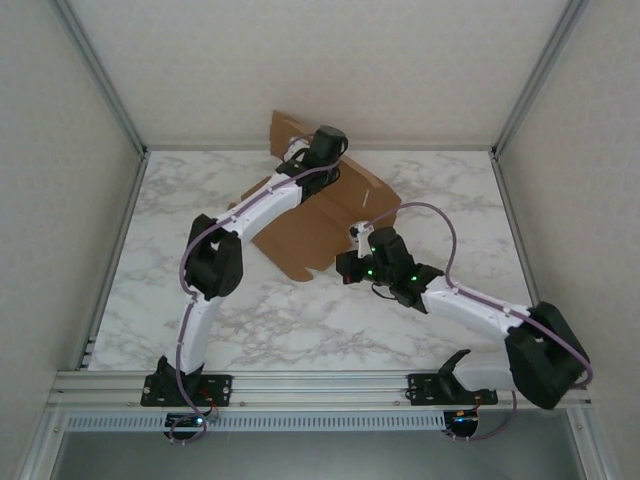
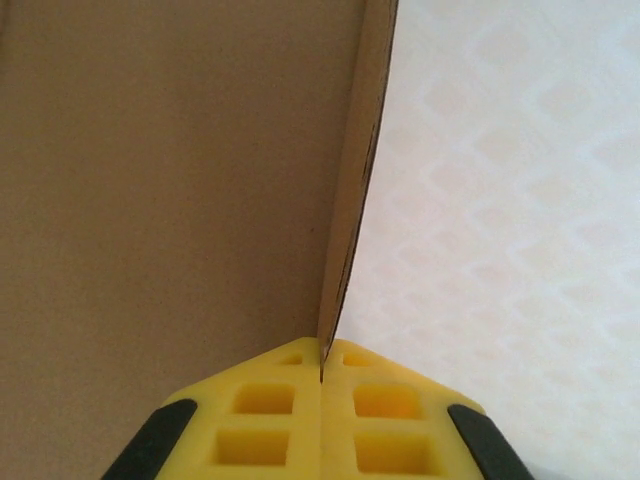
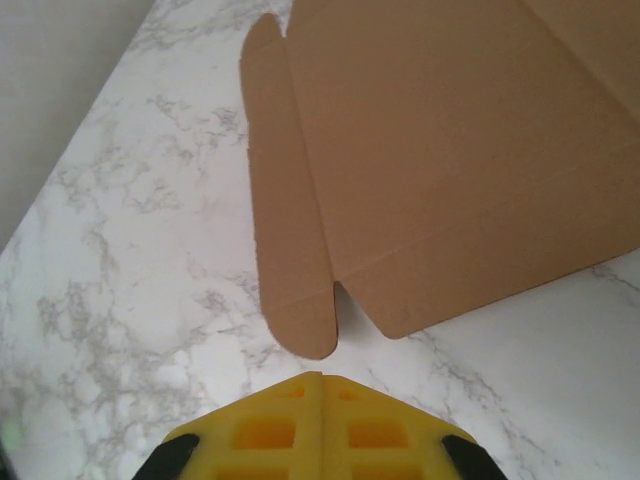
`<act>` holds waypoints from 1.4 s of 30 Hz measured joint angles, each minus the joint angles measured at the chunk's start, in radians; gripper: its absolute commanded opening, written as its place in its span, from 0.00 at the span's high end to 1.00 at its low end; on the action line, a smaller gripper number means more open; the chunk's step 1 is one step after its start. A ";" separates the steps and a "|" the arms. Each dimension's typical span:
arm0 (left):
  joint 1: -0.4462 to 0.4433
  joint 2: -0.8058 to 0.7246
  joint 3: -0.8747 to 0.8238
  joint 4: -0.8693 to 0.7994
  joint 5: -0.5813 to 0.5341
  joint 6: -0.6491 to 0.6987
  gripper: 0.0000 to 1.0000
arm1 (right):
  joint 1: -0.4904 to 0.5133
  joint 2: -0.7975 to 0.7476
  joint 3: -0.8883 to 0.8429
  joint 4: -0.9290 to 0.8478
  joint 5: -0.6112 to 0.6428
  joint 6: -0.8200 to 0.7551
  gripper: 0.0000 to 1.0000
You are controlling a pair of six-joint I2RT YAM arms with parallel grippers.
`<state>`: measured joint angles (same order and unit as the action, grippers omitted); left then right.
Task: Fold the paper box
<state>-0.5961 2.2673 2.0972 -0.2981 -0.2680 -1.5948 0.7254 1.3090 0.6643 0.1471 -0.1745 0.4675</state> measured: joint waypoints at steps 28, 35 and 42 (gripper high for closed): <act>0.029 -0.005 -0.040 -0.086 -0.115 -0.179 1.00 | 0.152 0.587 0.362 -0.098 0.293 0.130 1.00; 0.036 -0.208 -0.272 -0.055 -0.096 -0.159 1.00 | 0.153 0.576 0.340 -0.088 0.375 0.129 1.00; 0.036 -0.402 -0.512 -0.014 -0.084 -0.159 1.00 | 0.153 0.560 0.302 -0.053 0.427 0.102 1.00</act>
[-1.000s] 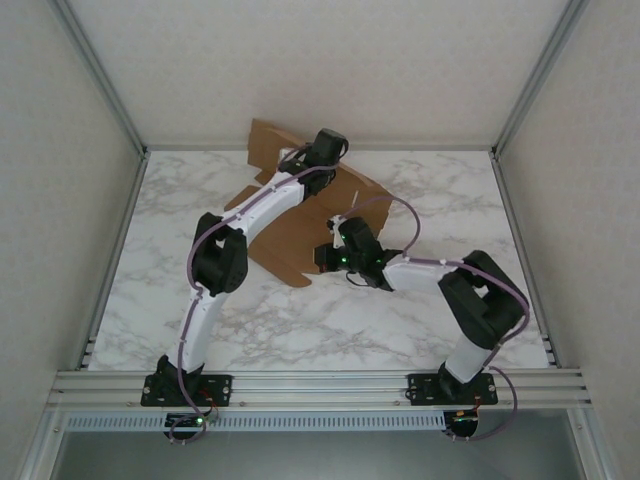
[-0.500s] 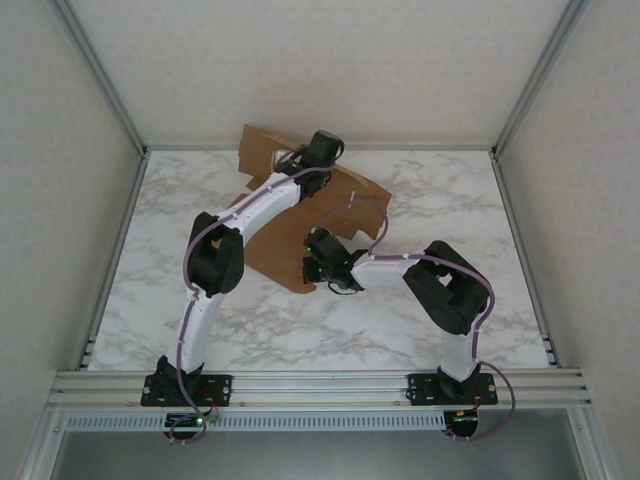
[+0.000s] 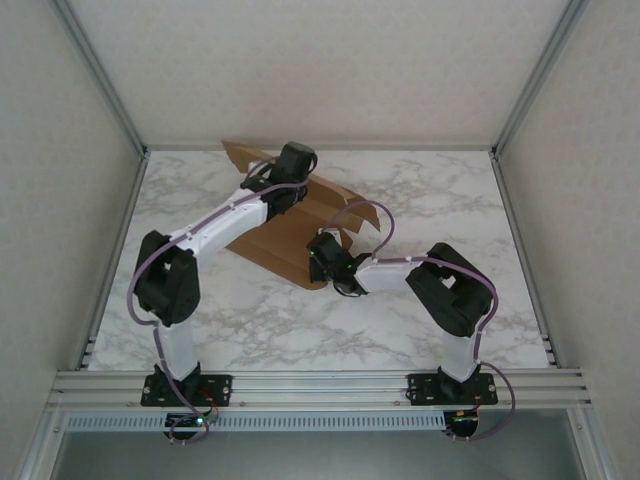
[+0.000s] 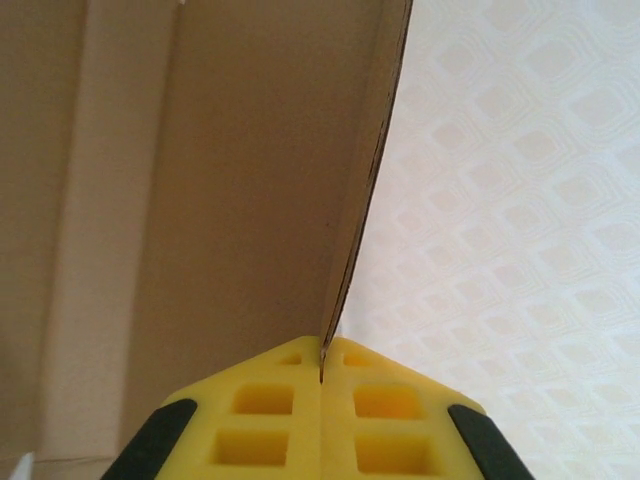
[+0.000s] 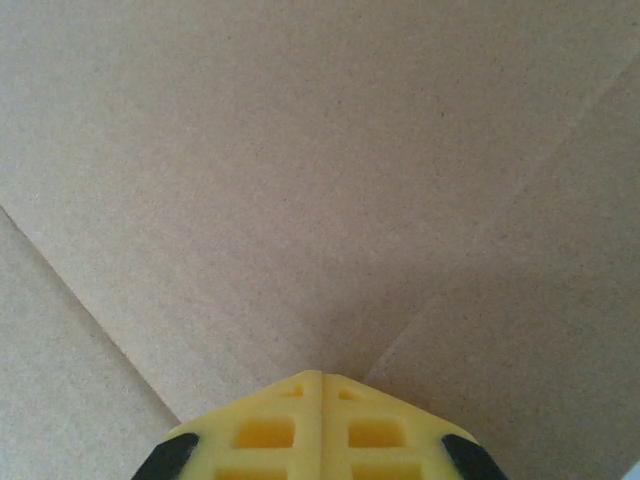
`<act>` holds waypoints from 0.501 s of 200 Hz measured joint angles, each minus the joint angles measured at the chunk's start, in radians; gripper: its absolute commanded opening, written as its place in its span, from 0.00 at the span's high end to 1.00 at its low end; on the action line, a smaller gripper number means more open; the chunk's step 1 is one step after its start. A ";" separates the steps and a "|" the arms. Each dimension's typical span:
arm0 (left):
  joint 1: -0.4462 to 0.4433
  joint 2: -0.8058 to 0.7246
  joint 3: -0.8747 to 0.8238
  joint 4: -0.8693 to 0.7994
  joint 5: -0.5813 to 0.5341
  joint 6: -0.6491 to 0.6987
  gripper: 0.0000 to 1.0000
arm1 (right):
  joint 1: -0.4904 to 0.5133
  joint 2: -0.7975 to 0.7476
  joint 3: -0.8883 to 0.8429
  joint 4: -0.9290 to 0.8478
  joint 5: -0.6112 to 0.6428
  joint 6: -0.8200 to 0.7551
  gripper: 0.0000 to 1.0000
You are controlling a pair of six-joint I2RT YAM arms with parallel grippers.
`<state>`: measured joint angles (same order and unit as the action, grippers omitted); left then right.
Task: Fold the paper box
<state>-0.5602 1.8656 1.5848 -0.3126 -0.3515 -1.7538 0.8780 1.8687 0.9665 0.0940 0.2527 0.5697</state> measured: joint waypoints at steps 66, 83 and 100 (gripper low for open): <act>-0.008 -0.078 -0.209 0.085 0.041 0.000 1.00 | 0.000 -0.002 -0.012 0.023 0.009 -0.031 1.00; -0.008 -0.087 -0.239 0.105 0.048 0.000 1.00 | 0.000 -0.014 -0.027 0.029 0.009 -0.037 1.00; -0.008 -0.092 -0.256 0.110 0.049 0.000 1.00 | 0.000 -0.038 -0.052 0.029 0.006 -0.050 1.00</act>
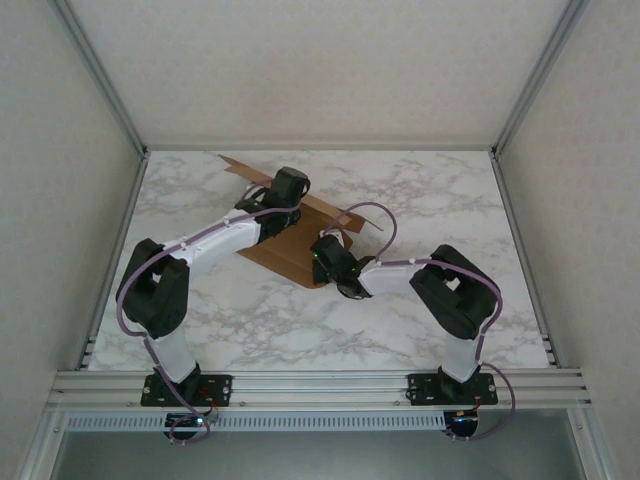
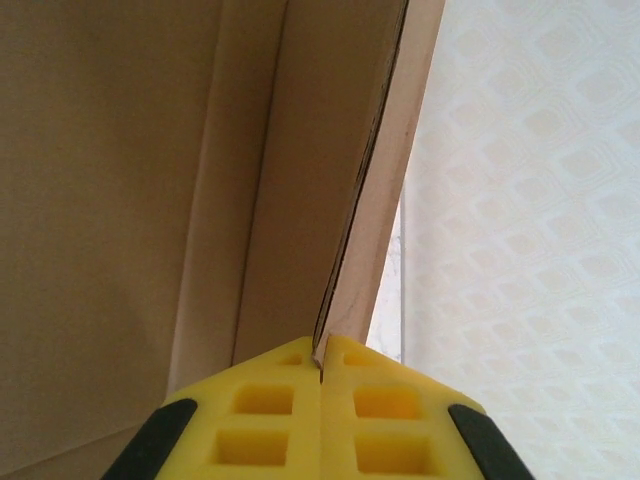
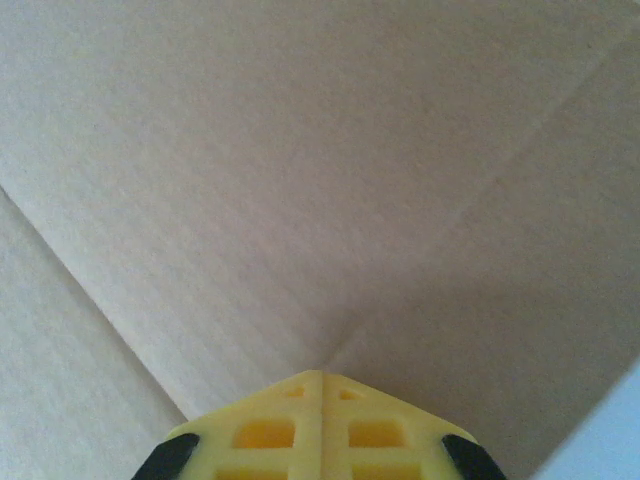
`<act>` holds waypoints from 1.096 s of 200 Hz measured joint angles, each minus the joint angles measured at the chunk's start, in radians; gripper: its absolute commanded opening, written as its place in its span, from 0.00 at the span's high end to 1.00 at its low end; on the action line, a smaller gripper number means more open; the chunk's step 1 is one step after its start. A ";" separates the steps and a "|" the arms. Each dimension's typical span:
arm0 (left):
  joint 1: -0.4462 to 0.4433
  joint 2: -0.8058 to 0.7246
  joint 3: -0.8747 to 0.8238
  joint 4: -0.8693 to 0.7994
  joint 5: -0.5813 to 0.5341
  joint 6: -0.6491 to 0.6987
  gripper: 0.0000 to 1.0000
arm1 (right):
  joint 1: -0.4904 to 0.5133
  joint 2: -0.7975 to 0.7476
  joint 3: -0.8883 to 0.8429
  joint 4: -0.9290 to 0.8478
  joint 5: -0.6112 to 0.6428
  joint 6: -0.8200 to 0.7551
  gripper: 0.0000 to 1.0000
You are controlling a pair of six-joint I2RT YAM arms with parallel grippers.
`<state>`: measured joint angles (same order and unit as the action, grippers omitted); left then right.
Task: Fold the paper box
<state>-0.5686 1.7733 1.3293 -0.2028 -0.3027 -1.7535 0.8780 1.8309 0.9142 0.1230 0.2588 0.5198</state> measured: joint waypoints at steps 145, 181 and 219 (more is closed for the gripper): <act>0.010 -0.034 -0.093 -0.015 0.000 0.052 1.00 | -0.208 -0.724 0.087 -0.343 -0.245 -0.093 1.00; 0.010 -0.048 -0.135 -0.016 0.008 0.056 1.00 | -0.319 -0.274 0.513 -0.522 -0.301 -0.117 1.00; 0.010 -0.047 -0.138 -0.014 0.018 0.060 1.00 | -0.344 0.280 1.064 -0.811 -0.444 -0.130 1.00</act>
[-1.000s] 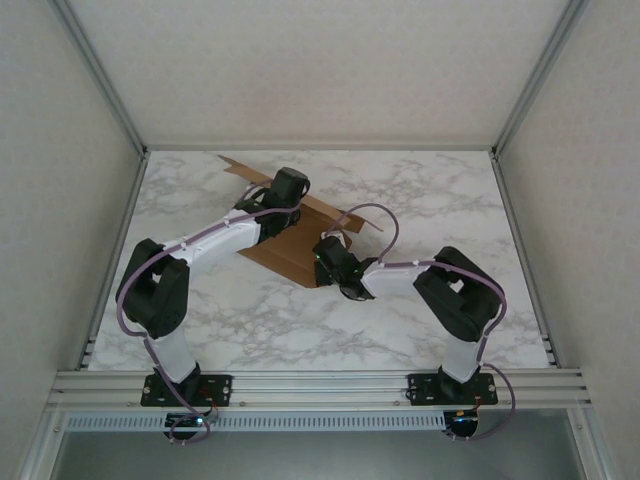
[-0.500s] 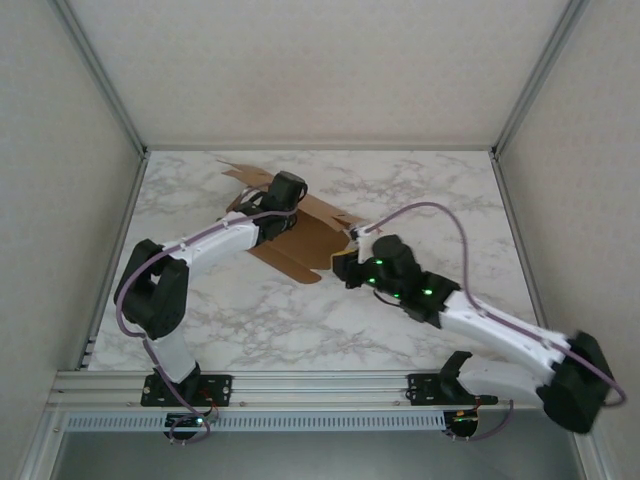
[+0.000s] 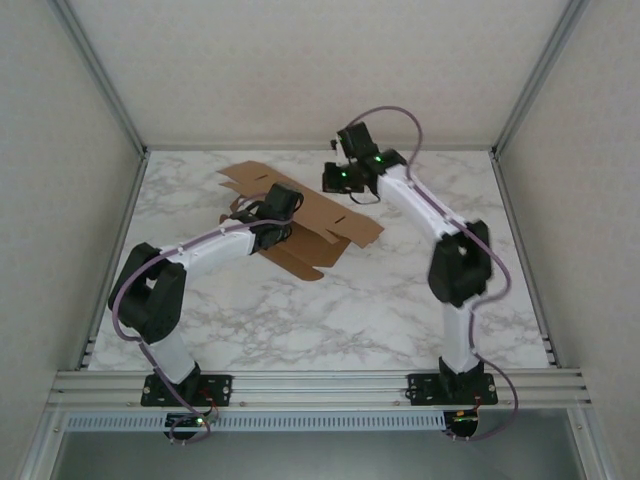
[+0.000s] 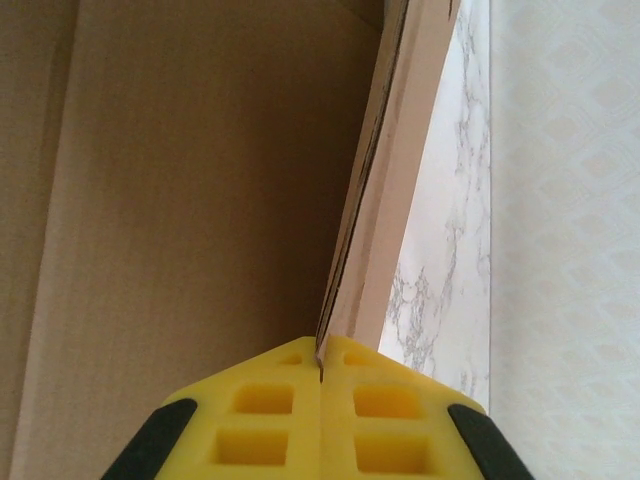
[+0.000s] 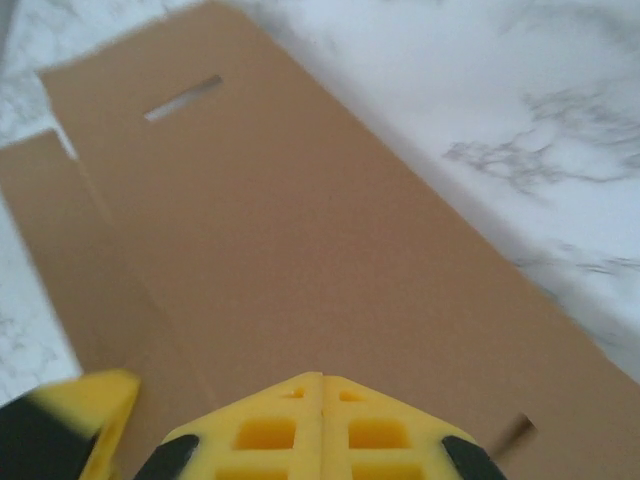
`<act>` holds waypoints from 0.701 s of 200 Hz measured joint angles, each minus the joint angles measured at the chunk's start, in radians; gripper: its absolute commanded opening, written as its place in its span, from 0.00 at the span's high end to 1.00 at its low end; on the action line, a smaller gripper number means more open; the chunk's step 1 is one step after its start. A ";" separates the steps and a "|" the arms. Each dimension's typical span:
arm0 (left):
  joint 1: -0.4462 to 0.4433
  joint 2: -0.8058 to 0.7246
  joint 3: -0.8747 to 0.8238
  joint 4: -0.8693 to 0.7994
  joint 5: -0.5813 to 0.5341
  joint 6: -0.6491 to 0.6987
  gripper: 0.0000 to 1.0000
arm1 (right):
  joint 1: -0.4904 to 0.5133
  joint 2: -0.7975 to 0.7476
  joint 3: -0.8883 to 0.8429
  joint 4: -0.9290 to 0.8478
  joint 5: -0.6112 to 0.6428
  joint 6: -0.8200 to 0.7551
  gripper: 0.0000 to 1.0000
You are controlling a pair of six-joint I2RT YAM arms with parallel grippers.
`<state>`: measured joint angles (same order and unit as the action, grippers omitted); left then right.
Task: Fold the paper box
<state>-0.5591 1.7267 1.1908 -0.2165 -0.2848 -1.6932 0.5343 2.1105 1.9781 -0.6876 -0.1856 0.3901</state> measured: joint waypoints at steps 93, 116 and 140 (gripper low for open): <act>0.001 0.030 -0.019 0.006 0.030 0.014 1.00 | 0.000 0.257 0.153 -0.210 -0.052 -0.001 1.00; 0.005 0.036 -0.039 0.006 0.038 0.014 1.00 | 0.003 0.269 0.152 -0.214 -0.056 -0.001 1.00; 0.006 0.038 -0.054 0.005 0.040 0.014 1.00 | 0.008 0.274 0.152 -0.217 -0.058 -0.001 1.00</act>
<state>-0.5529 1.7645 1.1366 -0.2111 -0.2451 -1.6791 0.5423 2.3844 2.1300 -0.9047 -0.2440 0.3889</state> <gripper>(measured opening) 0.049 0.045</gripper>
